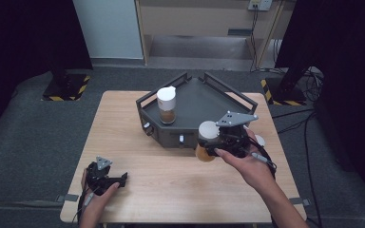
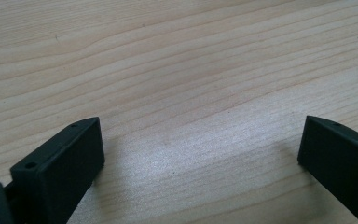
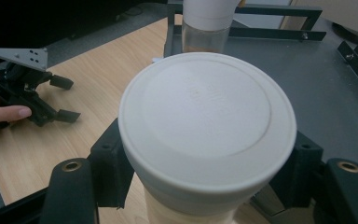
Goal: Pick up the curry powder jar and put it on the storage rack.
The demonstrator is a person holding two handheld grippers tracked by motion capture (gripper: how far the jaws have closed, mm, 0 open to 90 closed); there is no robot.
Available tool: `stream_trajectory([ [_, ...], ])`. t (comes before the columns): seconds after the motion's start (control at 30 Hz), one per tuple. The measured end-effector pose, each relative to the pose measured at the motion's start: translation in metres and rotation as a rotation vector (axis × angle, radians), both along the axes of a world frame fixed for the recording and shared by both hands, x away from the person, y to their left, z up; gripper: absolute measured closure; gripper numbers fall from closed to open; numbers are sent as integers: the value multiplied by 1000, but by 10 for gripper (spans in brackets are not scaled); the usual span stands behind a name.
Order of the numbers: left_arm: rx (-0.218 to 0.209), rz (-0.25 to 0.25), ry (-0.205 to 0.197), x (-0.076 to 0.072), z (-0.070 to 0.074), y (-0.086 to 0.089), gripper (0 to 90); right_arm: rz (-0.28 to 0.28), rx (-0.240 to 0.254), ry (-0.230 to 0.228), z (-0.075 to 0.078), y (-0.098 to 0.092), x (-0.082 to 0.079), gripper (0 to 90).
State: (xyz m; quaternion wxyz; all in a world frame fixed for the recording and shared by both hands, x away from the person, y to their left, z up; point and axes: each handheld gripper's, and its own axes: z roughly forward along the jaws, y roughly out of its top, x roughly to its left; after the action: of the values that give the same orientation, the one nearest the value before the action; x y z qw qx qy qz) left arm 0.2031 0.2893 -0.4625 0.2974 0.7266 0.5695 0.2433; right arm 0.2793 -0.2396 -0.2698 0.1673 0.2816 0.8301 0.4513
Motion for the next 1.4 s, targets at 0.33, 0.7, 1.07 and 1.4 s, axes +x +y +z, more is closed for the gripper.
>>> stream_trajectory([
  [0.33,0,0,0,0,0,0,0,1,4,-2,8,2,7,336],
  [0.7,0,0,0,0,0,0,0,-8,2,-6,12,3,16,337],
  [1.07,0,0,0,0,0,0,0,-20,15,-13,22,5,25,336],
  [1.4,0,0,0,0,0,0,0,-31,10,-23,34,12,35,336],
])
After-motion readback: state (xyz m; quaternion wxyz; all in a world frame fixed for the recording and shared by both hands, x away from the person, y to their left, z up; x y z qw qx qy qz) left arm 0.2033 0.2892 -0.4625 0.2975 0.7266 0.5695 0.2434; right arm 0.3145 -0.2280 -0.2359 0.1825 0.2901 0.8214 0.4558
